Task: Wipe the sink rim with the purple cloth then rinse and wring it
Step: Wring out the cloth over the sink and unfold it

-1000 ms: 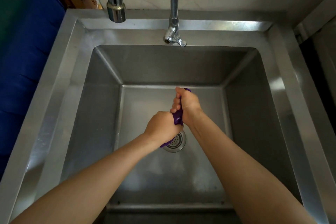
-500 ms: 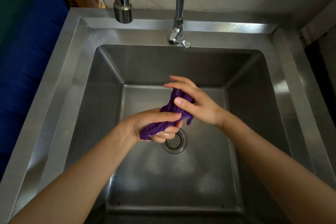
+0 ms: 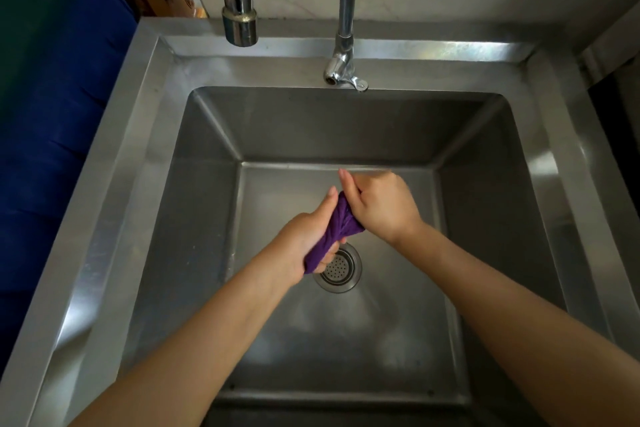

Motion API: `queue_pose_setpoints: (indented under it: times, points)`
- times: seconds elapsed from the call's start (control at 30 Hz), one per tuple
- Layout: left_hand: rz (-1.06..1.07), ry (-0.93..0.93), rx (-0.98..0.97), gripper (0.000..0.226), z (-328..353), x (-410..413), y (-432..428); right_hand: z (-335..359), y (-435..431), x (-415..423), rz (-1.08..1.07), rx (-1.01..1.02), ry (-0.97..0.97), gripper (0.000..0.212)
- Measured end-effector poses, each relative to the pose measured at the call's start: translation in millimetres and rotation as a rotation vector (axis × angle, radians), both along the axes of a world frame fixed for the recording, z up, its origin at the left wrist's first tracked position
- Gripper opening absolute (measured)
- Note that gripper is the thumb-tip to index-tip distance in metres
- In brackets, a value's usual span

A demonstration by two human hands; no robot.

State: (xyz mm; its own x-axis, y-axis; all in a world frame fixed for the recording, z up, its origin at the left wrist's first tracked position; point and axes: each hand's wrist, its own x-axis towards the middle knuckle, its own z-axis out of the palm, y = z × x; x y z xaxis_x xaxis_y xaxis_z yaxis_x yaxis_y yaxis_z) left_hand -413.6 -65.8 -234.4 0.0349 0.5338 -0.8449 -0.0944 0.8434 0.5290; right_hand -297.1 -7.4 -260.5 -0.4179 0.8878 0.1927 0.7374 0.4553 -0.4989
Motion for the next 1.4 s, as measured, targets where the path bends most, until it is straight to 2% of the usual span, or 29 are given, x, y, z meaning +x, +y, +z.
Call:
queue_pose_setpoints:
  times: [0.07,0.1,0.2,0.3,0.4,0.5,0.6,0.67,0.73,0.77,0.83,0.87,0.9,0.97,1.0,1.07,1.13,1.17,1.2,1.23,1.27,1.33,1.4]
  points:
    - [0.026,0.254,0.066,0.063,-5.1,5.0,0.7,3.4,0.7,-4.2,-0.037,-0.287,-0.013,0.057]
    - [0.063,0.308,0.092,0.06,-6.6,5.8,1.0,4.6,1.2,-6.1,-0.064,-0.436,-0.003,0.056]
    - [0.201,0.315,0.146,0.051,-9.0,5.5,3.5,2.6,1.6,-13.1,-0.169,-0.73,0.137,0.053]
    - [0.311,0.267,0.153,0.048,-6.9,5.9,8.5,0.2,-2.9,-16.8,-0.309,-1.019,0.38,0.046]
    - [0.341,0.28,0.159,0.047,-8.1,6.4,10.5,0.4,-8.4,-19.5,-0.382,-1.143,0.499,0.034]
    - [0.29,0.463,0.297,0.055,-14.1,6.2,9.8,0.4,-8.8,-21.5,-0.401,-1.27,0.575,0.029]
    - [0.116,0.685,0.508,0.061,-15.9,3.3,4.8,0.9,-8.4,-20.5,-0.392,-1.372,0.586,0.033]
    - [-0.058,0.742,0.605,0.063,-18.9,-4.2,1.6,-3.2,-7.8,-16.4,-0.371,-1.344,0.549,0.034]
    - [-0.263,0.673,0.576,0.059,-21.2,-14.1,-0.6,-2.6,-4.3,-8.1,-0.295,-1.34,0.474,0.038]
    - [-0.339,0.583,0.511,0.055,-20.5,-19.1,-2.4,-0.6,-1.7,-2.1,-0.234,-1.357,0.449,0.039]
    - [-0.354,0.311,0.345,0.036,-17.3,-30.4,-6.6,1.9,4.4,13.8,-0.043,-1.369,0.469,0.037]
    - [-0.324,0.182,0.261,0.026,-15.3,-36.0,-8.5,4.1,5.9,21.9,0.069,-1.341,0.481,0.041]
    - [-0.294,0.072,0.188,0.022,-14.1,-41.0,-9.5,6.5,5.2,28.1,0.185,-1.272,0.451,0.058]
    - [-0.23,-0.163,0.088,0.025,-16.2,-48.1,-8.8,11.9,-1.5,30.7,0.418,-0.999,0.254,0.093]
    - [-0.213,-0.281,0.046,0.027,-16.8,-49.5,-7.9,14.0,-6.0,27.2,0.483,-0.795,0.112,0.098]
    - [-0.244,-0.463,-0.021,0.033,-16.5,-48.2,-7.3,13.2,-12.0,18.0,0.487,-0.403,-0.162,0.089]
    - [-0.318,-0.562,-0.038,0.041,-13.2,-46.7,-6.4,15.3,-12.2,12.5,0.431,-0.112,-0.302,0.065]
    - [-0.38,-0.558,-0.031,0.037,-9.1,-46.0,-5.9,14.0,-11.6,12.6,0.426,-0.009,-0.332,0.049]
    - [-0.468,-0.492,0.001,0.027,-6.0,-44.3,-4.3,15.9,-11.6,13.4,0.437,0.075,-0.353,0.036]
    - [-0.585,-0.325,0.061,0.02,-1.8,-40.7,-2.4,17.1,-11.7,15.0,0.447,0.139,-0.398,0.03]
    - [-0.724,-0.058,0.15,0.019,-0.1,-37.1,0.3,17.4,-12.0,16.8,0.447,0.166,-0.45,0.029]
    - [-0.954,0.496,0.395,0.018,-2.2,-29.3,3.0,23.6,-19.8,14.2,0.41,-0.024,-0.557,0.02]
    - [-1.096,0.824,0.612,0.019,-5.1,-27.1,1.8,24.6,-31.9,10.5,0.32,-0.344,-0.562,0.014]
